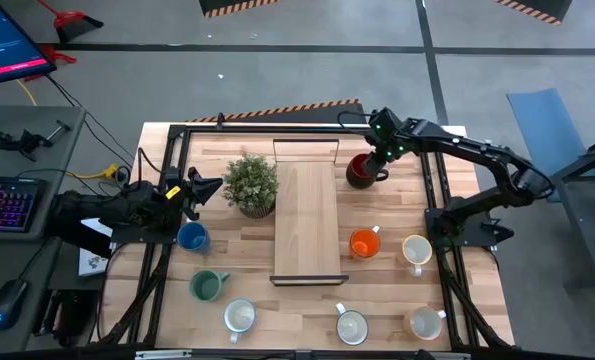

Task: Place coffee mugs
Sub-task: Put the black mug on the shelf

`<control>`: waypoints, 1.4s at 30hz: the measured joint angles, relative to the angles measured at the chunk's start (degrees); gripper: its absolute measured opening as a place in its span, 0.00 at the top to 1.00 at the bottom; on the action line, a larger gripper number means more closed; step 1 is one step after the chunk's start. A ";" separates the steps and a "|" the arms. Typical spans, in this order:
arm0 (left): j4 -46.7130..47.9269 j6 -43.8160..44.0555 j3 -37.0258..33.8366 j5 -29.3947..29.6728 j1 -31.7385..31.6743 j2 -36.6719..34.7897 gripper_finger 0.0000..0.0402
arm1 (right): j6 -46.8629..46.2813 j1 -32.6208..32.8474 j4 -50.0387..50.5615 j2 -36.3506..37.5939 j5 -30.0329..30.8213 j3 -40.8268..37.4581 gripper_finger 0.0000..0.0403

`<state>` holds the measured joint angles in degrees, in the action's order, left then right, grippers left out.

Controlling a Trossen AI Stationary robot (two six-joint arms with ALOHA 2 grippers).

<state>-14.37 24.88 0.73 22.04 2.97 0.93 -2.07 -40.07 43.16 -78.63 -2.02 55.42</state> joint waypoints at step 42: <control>3.21 1.92 0.00 -0.01 0.03 -0.02 0.91 | 2.06 1.47 10.26 -4.88 -0.52 15.04 1.00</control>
<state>-11.16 26.81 0.73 22.04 3.00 0.91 -0.01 -38.60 53.41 -83.51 -2.54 70.46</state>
